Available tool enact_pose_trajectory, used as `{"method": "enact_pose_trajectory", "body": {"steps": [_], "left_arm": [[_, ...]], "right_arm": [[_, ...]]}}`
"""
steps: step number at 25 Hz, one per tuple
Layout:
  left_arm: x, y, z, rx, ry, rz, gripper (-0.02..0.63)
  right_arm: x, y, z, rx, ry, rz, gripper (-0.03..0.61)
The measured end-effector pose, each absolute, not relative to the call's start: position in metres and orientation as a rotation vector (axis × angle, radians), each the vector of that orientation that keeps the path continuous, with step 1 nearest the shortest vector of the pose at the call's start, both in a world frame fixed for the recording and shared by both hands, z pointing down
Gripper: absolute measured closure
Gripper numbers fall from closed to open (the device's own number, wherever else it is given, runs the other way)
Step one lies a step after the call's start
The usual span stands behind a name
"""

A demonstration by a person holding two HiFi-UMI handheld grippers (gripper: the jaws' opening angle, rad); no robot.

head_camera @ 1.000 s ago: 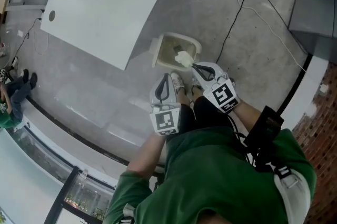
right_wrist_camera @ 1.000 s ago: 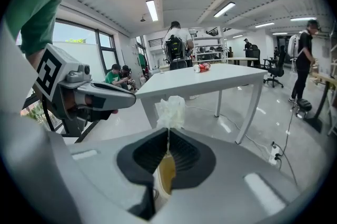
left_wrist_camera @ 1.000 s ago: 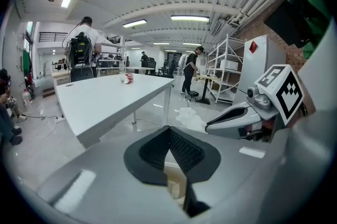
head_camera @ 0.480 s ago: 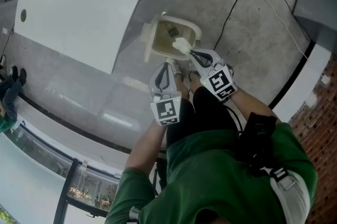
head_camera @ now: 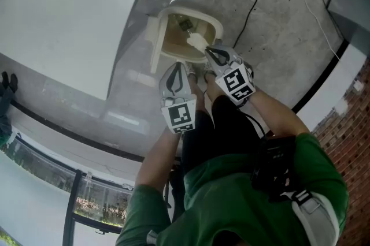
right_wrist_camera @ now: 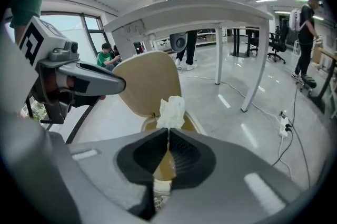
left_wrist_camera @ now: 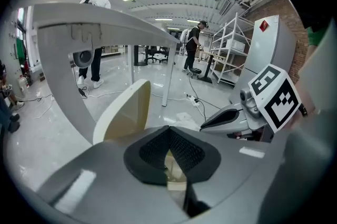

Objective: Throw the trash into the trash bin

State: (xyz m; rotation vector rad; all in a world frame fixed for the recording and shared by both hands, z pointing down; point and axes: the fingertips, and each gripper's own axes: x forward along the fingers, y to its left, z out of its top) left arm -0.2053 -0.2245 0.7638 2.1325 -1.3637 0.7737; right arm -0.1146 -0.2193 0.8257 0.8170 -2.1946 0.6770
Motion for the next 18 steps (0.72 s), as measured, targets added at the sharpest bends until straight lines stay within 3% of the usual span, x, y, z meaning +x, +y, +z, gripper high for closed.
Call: {"method": "enact_pose_trajectory", "body": {"steps": [18], "left_arm": [[-0.207, -0.216, 0.839, 2.115, -1.336, 0.810, 0.607]], "right_arm": [[-0.112, -0.203, 0.930, 0.728, -2.050, 0.630, 0.561]]}}
